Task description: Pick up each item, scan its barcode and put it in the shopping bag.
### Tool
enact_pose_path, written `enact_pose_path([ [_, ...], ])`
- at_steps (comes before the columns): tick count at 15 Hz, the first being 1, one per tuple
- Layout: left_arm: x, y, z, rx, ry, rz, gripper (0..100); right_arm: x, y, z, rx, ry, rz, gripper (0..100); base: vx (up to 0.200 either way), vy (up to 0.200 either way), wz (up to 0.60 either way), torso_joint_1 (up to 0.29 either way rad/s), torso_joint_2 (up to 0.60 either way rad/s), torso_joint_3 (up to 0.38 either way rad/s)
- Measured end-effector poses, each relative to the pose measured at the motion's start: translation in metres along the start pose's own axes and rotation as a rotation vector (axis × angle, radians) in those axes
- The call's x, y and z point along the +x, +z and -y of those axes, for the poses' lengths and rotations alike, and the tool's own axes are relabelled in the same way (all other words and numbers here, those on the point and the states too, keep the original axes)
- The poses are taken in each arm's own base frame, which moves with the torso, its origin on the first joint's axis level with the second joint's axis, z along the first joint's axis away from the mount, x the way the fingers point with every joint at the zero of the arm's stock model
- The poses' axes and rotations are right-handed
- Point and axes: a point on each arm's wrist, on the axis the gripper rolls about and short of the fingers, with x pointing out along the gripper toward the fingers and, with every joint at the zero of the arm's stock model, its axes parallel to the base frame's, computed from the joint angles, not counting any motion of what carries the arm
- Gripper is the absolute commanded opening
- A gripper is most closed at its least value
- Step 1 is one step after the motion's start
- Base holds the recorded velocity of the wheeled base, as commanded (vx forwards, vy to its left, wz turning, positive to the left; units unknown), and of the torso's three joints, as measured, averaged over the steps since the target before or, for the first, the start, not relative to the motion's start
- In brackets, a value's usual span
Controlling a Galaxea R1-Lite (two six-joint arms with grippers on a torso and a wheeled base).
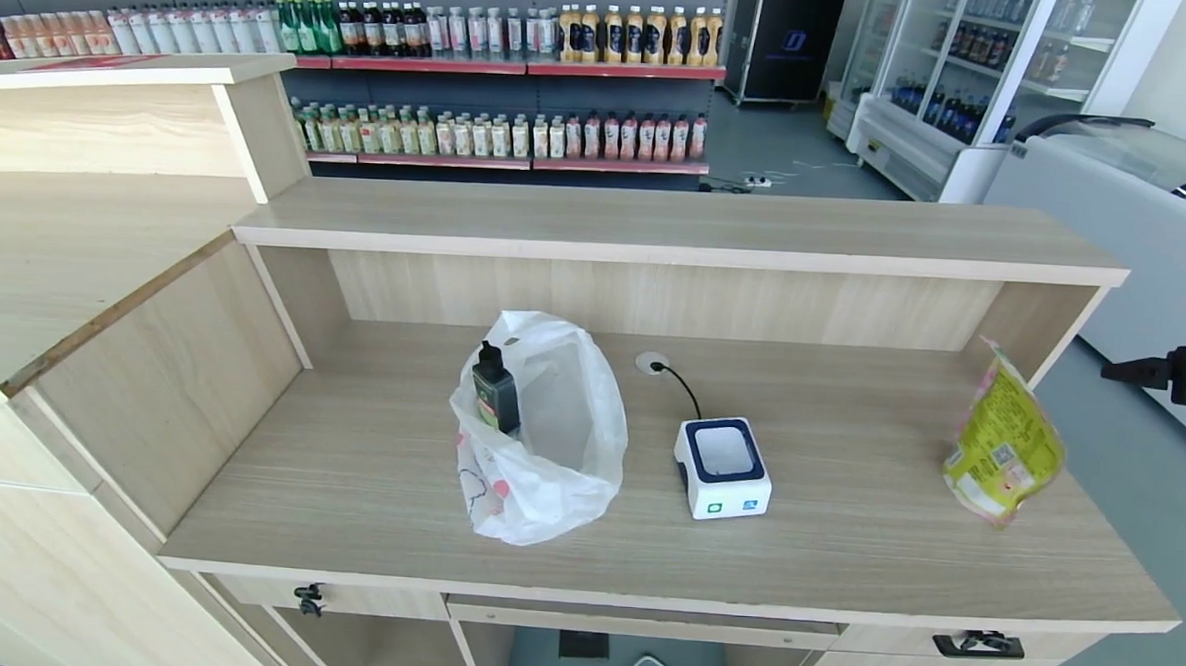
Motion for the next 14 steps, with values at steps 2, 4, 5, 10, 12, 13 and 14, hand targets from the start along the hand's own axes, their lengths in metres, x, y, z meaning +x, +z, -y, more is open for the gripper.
enact_pose_path([
  [2,0.000,0.000,0.000,0.000,0.000,0.000,100,0.006,-0.005,0.000,0.010,0.043,-0.008,100,0.000,0.000,0.00,0.000,0.00,0.000],
  [4,0.000,0.000,0.000,0.000,0.000,0.000,100,0.013,-0.007,-0.001,0.008,0.098,0.014,100,0.000,0.000,0.00,0.000,0.00,0.000],
  [5,0.000,0.000,0.000,0.000,0.000,0.000,100,0.017,-0.008,-0.001,0.007,0.124,0.023,100,0.000,0.000,0.00,0.000,0.00,0.000],
  [10,0.000,0.000,0.000,0.000,0.000,0.000,100,0.045,-0.016,-0.006,-0.008,0.176,0.032,100,0.000,0.000,0.00,0.000,0.00,0.000],
  [12,0.000,0.000,0.000,0.000,0.000,0.000,100,0.058,-0.022,-0.009,-0.011,0.192,0.017,100,0.000,0.000,0.00,0.000,0.00,0.000],
  [13,0.000,0.000,0.000,0.000,0.000,0.000,100,0.064,-0.025,-0.012,-0.012,0.202,0.007,100,0.000,0.000,0.00,0.000,0.00,0.000],
  [14,0.000,0.000,0.000,0.000,0.000,0.000,100,0.070,-0.028,-0.015,-0.011,0.212,-0.005,100,0.000,0.000,0.00,0.000,0.00,0.000],
])
